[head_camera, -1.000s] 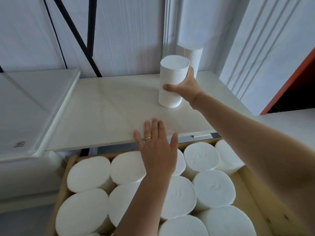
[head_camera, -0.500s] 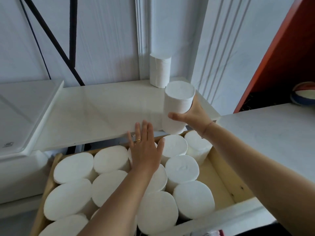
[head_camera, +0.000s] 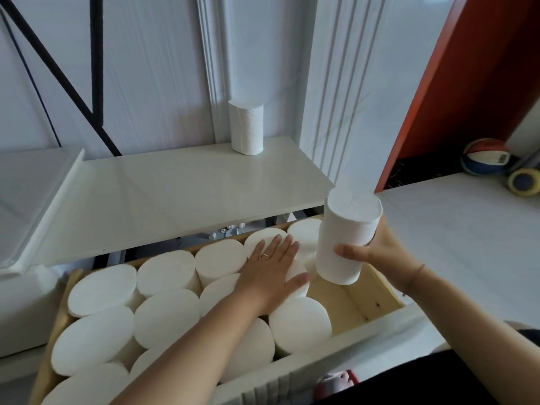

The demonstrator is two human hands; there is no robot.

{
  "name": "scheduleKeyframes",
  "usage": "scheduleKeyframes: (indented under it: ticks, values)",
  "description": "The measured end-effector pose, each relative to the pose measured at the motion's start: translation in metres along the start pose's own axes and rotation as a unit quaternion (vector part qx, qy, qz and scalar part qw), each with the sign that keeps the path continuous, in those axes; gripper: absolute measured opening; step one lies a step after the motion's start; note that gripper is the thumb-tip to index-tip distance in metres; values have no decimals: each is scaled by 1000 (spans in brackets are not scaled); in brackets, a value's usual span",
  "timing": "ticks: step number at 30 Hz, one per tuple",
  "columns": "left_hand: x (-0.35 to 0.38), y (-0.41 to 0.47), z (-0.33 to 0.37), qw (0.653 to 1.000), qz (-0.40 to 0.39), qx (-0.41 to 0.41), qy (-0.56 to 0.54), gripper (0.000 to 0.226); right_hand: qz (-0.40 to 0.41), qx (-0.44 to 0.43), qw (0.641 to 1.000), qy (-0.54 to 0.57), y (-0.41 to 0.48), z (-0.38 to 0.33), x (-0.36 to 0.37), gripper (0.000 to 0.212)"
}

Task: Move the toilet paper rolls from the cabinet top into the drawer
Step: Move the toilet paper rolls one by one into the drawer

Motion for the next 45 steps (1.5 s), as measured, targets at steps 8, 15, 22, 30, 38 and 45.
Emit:
scheduleKeyframes:
  ticks: [8, 15, 22, 30, 38, 45]
  values:
    - [-4, -6, 16, 997, 4, 22, -76, 86, 40, 31, 999, -14, 1, 30, 20, 106]
    - [-11, -4, 33, 961, 86, 10, -264, 91, -31, 27, 996, -83, -2, 38, 28, 109]
    - [-10, -3, 34, 963, 79, 16, -258, 85, -74, 127, 981, 127, -5, 41, 25, 81]
    - [-3, -1, 34, 980, 102, 25, -169, 76, -7, 251, 959, 131, -4, 63, 25, 37]
    - [-3, 2, 35, 976, 132, 13, -171, 75, 24, 262, 962, 69, -3, 68, 21, 32]
    - [-4, 3, 35, 977, 145, 15, -156, 82, -6, 236, 971, -28, -4, 63, 22, 35]
Point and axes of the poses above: each hand's wrist, its own y-axis towards the middle knuckle, its own x-axis out of the palm, z = x × y, the point moved 4 cm from there along y, towards the middle knuckle
